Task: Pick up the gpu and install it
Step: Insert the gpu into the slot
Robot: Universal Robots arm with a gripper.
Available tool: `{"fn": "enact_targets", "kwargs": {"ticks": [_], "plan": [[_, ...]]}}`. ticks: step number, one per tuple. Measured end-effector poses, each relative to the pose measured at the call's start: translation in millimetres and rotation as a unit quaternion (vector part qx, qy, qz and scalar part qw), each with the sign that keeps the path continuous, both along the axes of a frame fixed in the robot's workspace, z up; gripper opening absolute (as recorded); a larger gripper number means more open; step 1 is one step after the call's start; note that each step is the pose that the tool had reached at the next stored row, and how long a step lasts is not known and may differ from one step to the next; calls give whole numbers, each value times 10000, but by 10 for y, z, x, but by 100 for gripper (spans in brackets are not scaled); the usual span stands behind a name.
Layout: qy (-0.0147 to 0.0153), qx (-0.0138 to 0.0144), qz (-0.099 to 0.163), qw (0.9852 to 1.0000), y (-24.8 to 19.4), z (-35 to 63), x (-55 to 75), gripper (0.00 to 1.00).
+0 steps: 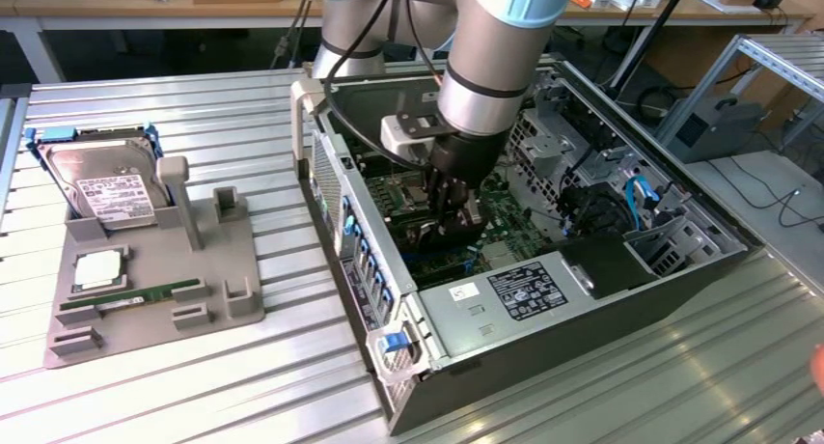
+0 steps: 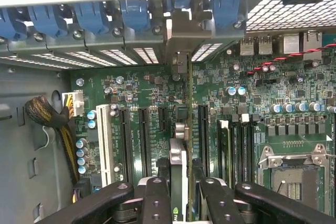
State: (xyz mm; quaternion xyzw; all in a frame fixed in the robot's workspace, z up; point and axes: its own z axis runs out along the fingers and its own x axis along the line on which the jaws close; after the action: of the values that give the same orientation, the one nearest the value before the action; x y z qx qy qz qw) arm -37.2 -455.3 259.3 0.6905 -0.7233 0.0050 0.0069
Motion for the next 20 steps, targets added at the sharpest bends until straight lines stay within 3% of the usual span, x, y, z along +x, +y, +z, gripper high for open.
{"fn": "enact_targets", "kwargs": {"ticks": [8,20], "plan": [[0,0,0,10000,0,-28,0,27],[-8,0,0,10000,12,20,-1,27]]}}
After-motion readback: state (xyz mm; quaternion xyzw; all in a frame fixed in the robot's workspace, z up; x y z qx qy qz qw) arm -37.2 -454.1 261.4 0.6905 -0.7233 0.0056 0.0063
